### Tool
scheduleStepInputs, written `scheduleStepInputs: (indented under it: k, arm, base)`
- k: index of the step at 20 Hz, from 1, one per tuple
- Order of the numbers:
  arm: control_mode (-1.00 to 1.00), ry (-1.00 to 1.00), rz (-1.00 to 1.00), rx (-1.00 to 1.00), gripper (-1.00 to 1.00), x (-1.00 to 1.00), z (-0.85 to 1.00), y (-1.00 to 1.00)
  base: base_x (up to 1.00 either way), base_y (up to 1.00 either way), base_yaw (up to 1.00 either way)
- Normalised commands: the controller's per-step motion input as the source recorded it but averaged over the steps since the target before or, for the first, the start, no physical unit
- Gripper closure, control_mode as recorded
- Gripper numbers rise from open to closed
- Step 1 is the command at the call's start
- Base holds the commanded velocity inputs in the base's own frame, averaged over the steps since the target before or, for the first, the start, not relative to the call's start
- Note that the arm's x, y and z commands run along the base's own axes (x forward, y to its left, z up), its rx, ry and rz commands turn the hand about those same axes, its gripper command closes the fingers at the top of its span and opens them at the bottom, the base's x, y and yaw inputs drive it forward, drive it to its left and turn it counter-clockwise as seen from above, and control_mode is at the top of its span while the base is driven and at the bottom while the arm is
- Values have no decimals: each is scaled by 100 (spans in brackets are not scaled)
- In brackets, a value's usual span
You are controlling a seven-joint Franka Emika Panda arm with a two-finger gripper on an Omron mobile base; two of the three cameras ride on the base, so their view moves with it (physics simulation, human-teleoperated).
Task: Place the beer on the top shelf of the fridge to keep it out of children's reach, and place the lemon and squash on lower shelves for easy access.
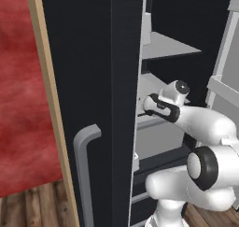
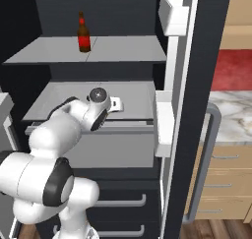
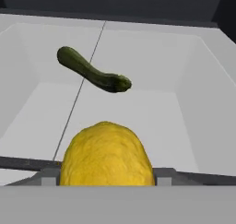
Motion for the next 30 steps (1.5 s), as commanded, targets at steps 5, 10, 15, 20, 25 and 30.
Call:
scheduleStepInputs:
  k: [5,10,15,20,25,30]
  arm:
    - [-100,0,2,1,100,73,-27,0]
    - [-100,0,2,0,100,72,-18,0]
    - [-100,0,2,0,-100,71,-12,3]
    - [-100,0,0,0,-100,49,0,5]
    - [-100,9,0,-1,-100,-3,28,0]
    - [-100,13,0,-6,-100,-9,36,2]
  base:
    - [0,0,0]
    - [0,0,0]
    - [0,0,0]
    - [0,0,0]
    - [0,0,0]
    - [0,0,0]
